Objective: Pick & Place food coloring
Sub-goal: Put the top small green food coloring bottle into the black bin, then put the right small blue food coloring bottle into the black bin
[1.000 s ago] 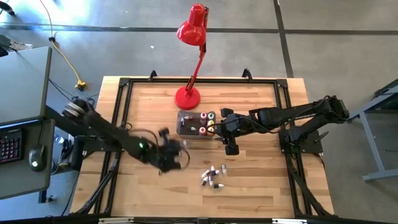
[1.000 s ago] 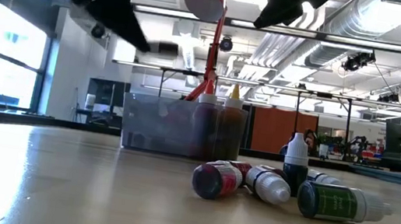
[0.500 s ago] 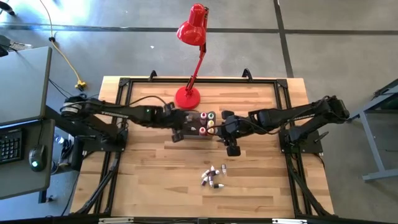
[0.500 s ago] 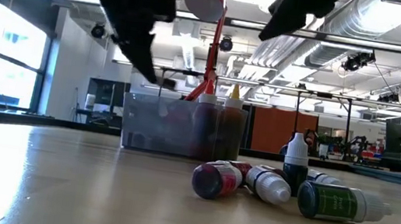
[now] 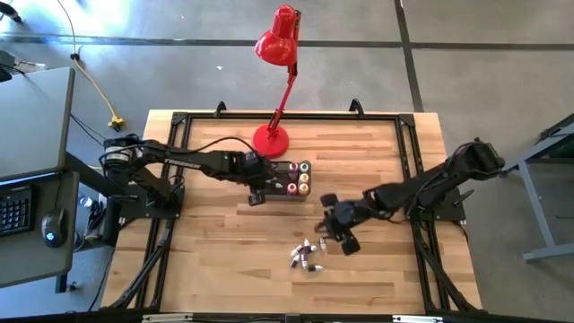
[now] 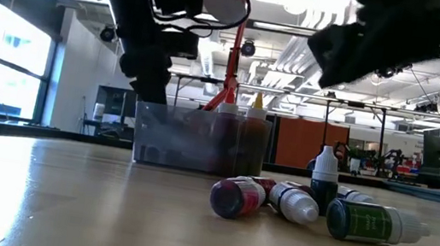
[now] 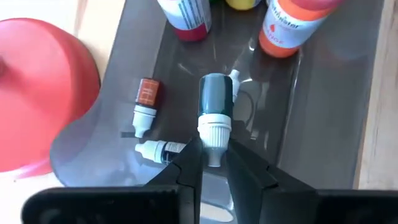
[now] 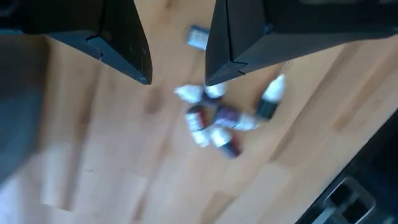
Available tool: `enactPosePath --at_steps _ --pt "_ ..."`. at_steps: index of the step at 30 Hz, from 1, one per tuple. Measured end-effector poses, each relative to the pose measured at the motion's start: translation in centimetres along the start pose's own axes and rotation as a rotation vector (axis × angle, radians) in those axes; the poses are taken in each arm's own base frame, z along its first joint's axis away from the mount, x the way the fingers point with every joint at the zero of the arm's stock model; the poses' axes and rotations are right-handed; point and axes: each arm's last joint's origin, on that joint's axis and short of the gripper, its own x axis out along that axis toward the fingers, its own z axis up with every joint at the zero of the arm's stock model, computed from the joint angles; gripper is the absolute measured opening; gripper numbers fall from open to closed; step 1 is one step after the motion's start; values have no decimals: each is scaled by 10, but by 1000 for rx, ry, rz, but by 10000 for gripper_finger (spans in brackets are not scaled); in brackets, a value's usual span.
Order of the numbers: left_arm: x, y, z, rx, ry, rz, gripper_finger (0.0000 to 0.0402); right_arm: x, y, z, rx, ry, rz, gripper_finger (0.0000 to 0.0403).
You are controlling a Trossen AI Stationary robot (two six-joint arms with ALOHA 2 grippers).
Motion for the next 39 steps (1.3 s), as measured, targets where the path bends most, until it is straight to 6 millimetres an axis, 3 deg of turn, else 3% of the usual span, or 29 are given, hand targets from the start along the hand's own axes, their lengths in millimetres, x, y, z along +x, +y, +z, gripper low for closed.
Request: enactPosePath --at_steps 5,12,15,24,28,34,39 --pt "0 1 1 20 -6 35 101 9 20 -24 -130 -23 44 143" --pt "-3 2 8 -6 -45 82 166 20 21 -55 -90 -61 50 155" --pt "-14 4 21 -25 -50 83 171 26 21 -54 -96 -100 55 169" --pt "-68 13 67 -48 -84 76 172 56 23 -60 -269 -6 116 213" --pt "-89 17 82 -55 -132 76 172 66 15 -60 -270 30 100 220" --pt "-111 21 98 -71 -202 76 172 71 -2 -68 -209 112 102 212" --pt "-114 21 98 -68 -197 76 172 69 -3 -70 -147 135 102 175"
